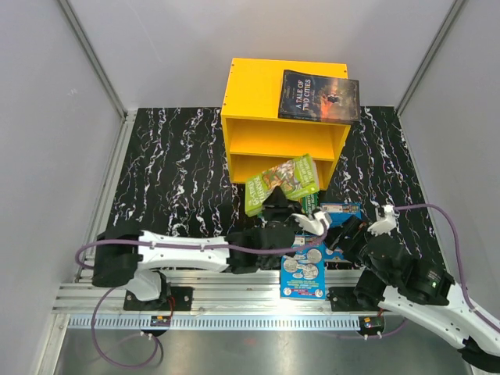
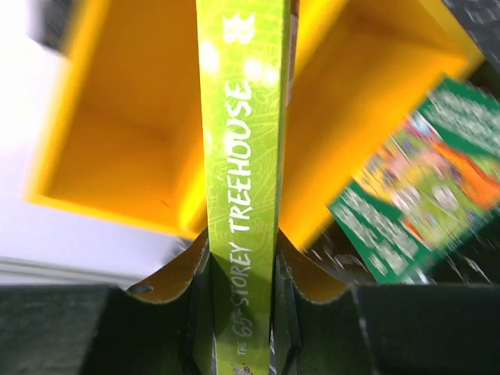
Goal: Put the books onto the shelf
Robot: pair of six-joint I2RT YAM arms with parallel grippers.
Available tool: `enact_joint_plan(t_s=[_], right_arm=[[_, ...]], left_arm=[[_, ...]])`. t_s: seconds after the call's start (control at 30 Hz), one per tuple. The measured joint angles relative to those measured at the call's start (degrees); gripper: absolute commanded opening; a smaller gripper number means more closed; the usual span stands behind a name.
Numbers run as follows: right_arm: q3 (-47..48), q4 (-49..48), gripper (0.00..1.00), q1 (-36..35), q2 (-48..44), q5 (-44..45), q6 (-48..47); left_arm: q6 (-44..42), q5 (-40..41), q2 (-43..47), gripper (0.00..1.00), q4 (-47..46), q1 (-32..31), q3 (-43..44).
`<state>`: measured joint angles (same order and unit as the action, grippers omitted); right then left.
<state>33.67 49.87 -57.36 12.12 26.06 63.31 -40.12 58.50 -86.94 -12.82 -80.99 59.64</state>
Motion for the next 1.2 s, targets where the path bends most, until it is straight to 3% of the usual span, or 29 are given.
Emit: enact_joint_plan(t_s=[0.2,0.33,0.87,1.2], right_arm=[[0.1,2.4,0.98,0.0,-2.4,0.4,0.0],[0.1,3.2,0.98,0.0,-2.6,0.4,0.0],[-0.1,3.5,0.98,0.0,-2.7,0.6,0.2],[-0.2,1.7,0.99,0.0,-1.2,0.4,-0.5]], left_arm=[[-35.1,1.8,-9.6,0.0,-38.3,-1.6,0.3],[-49.4,1.4,-17.0,0.0,-50.2,-0.5,2.3],[-53.2,-8.7,-20.1,0.0,-52.7,11.2,3.4],[-47.3,-18.0,-20.2,0.01,-44.2,21.2,1.7]])
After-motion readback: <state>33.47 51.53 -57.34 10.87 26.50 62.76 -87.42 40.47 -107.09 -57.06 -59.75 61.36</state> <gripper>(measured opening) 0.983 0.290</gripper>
